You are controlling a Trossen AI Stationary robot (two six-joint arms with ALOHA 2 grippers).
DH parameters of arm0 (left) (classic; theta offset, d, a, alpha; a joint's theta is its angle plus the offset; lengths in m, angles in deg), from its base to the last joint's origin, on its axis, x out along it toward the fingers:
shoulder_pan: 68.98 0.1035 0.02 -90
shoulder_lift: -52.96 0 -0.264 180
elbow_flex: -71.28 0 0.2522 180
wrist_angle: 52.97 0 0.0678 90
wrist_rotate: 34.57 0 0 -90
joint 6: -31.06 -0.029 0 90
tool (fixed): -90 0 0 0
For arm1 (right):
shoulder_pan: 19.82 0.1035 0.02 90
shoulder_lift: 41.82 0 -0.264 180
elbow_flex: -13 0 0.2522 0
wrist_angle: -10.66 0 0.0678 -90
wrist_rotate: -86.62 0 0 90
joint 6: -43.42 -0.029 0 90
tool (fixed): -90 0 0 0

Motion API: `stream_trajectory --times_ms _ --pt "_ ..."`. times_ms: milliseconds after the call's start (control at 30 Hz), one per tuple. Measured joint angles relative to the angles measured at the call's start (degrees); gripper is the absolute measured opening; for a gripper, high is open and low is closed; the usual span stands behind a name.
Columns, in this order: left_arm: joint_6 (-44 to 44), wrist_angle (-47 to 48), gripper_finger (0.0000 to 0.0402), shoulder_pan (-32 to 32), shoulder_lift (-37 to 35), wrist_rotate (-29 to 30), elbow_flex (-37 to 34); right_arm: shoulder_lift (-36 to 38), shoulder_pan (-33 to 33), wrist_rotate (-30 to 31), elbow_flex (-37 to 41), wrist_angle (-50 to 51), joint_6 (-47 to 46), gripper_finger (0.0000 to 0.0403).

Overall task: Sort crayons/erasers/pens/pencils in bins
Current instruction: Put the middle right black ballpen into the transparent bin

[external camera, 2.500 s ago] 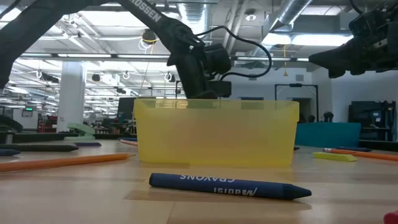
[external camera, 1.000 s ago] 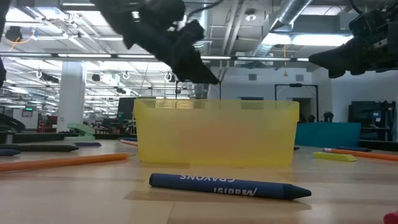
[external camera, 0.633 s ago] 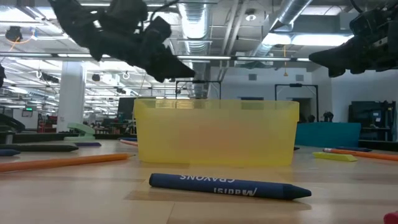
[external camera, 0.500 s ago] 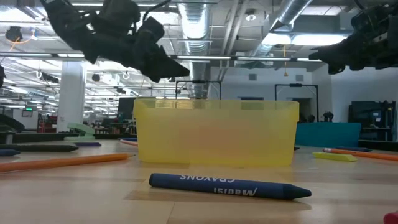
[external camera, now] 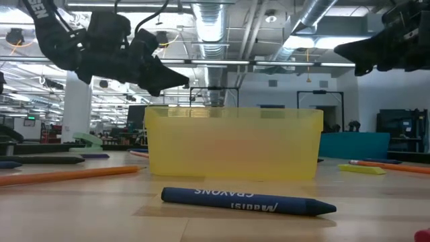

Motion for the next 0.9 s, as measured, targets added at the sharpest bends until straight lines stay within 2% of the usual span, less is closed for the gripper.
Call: stream_trajectory --times_ms 367,500,733,900 --pt "1.1 -8.3 0.0000 3.7 0.0 -5.8 -4.4 0.0 0.3 0.3 -0.1 -0.7 0.0 0.0003" --pt "0.7 -9.5 0.0000 5.6 0.0 -6.2 -6.0 -0.6 0.3 1.9 -0.7 0.3 -0.8 0.0003" --pt "0.9 -12.1 0.0000 8.6 0.0 -10.3 -6.8 -6.4 0.3 7.0 -1.0 0.0 -4.0 0.0003" --pt "0.8 -12.9 0.0000 9.3 0.0 -10.8 -6.8 -12.2 0.3 9.1 -1.0 0.1 -6.4 0.0003"
